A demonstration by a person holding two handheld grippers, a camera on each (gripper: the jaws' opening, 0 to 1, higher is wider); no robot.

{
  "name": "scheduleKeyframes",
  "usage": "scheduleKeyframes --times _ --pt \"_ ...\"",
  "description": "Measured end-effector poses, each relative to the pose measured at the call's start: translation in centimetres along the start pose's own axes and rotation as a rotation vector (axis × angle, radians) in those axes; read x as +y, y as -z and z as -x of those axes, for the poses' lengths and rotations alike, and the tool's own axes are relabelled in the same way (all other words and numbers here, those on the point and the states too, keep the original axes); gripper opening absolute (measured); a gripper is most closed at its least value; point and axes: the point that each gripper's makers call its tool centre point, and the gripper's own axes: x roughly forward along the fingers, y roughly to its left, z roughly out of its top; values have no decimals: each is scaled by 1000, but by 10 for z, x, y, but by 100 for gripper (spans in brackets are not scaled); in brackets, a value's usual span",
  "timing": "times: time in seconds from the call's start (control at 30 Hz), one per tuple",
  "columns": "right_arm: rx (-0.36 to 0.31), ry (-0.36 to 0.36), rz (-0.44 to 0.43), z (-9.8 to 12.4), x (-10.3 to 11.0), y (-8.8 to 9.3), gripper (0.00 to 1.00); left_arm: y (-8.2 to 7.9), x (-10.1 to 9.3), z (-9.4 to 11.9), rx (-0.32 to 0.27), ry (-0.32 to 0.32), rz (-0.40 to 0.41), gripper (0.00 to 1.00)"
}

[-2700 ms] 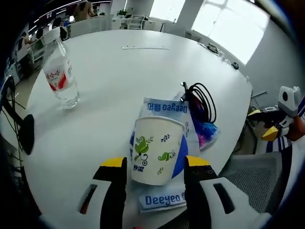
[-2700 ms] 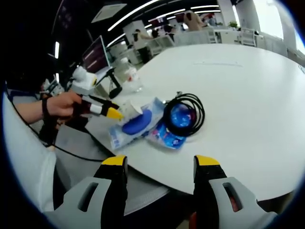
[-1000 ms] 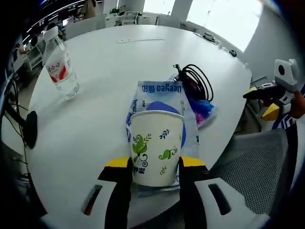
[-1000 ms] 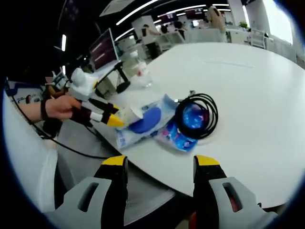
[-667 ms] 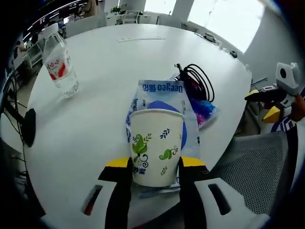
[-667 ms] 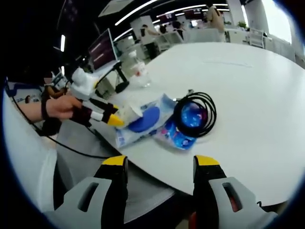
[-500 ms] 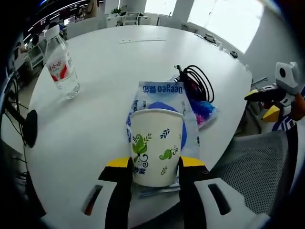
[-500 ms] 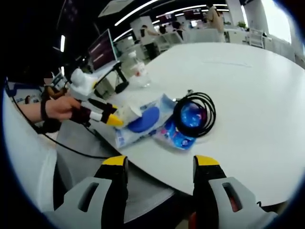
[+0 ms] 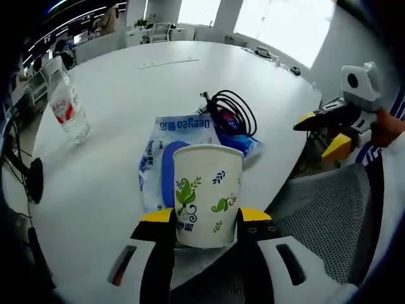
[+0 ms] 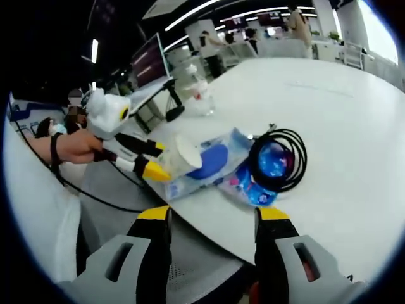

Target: Arrange the tabletop items into an orderly group along one side of the table until the central work area is clear of visible clutter.

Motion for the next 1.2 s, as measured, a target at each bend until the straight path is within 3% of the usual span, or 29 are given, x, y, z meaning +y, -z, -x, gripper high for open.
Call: scheduleKeyframes --times 0.27,0.53,1.2 --pt "-14 -64 4 -9 13 -10 49 -5 -38 -3 -4 77 -112 37" --pt "-15 -125 -9 -14 30 -7 45 -10 -64 -2 -22 142 -242 37" --pt "-13 -195 -28 -18 46 -6 31 -14 -82 -4 -19 197 -350 37"
